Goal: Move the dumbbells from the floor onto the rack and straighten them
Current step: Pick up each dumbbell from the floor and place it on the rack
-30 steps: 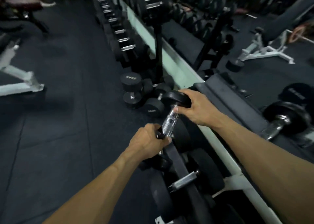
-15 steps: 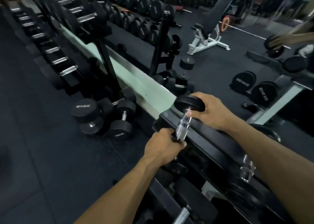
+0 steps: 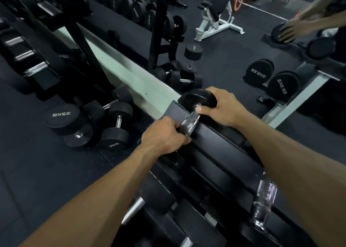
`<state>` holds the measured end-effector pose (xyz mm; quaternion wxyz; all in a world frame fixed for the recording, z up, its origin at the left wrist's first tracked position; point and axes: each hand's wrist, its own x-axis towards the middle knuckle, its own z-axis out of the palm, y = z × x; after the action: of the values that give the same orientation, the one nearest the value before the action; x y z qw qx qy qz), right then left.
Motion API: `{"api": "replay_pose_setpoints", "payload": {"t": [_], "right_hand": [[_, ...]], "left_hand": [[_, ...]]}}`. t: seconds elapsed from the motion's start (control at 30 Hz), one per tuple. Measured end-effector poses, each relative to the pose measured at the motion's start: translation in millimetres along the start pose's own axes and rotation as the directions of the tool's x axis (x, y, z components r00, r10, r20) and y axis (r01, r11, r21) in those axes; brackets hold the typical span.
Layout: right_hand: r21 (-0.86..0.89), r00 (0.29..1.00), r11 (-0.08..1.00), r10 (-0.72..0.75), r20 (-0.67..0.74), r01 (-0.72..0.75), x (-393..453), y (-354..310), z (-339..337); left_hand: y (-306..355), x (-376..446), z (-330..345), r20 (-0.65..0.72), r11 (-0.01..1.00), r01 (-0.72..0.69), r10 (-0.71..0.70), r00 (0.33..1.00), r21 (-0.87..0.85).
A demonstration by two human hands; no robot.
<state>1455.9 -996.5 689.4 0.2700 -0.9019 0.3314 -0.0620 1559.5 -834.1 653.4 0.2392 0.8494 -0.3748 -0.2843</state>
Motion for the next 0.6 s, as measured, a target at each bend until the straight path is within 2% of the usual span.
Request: {"api": "replay_pose_setpoints", "payload": {"t": [0.13, 0.23, 0.4, 0.6], "right_hand": [[-0.023, 1.0, 1.0, -0.014, 0.001, 0.014, 5.4, 2.4, 1.6], [-0.036, 0.999, 0.999, 0.029, 0.039, -0.027, 7.0, -3.6, -0.2], [-0.013, 0.998, 0.999, 0.034, 0.054, -0.033, -6.1, -10.8, -7.5], [-0.022, 0.997, 0.997, 0.072, 0.032, -0.071, -14.2, -13.0, -1.9]], "left_hand": [[-4.5, 2.3, -2.4, -0.028, 0.999, 0.029, -0.029, 0.999, -0.023], [-5.4, -2.0, -3.9, -0.078, 0.999, 0.03, -0.033, 0.996, -0.034], [-17.3, -34.4, 2.5, -0.312, 0.972, -0.015, -0.061, 0.948, -0.236], [-32.1, -73.0, 25.7, -0.239, 0.927, 0.028, -0.124, 0.963, -0.373]]}}
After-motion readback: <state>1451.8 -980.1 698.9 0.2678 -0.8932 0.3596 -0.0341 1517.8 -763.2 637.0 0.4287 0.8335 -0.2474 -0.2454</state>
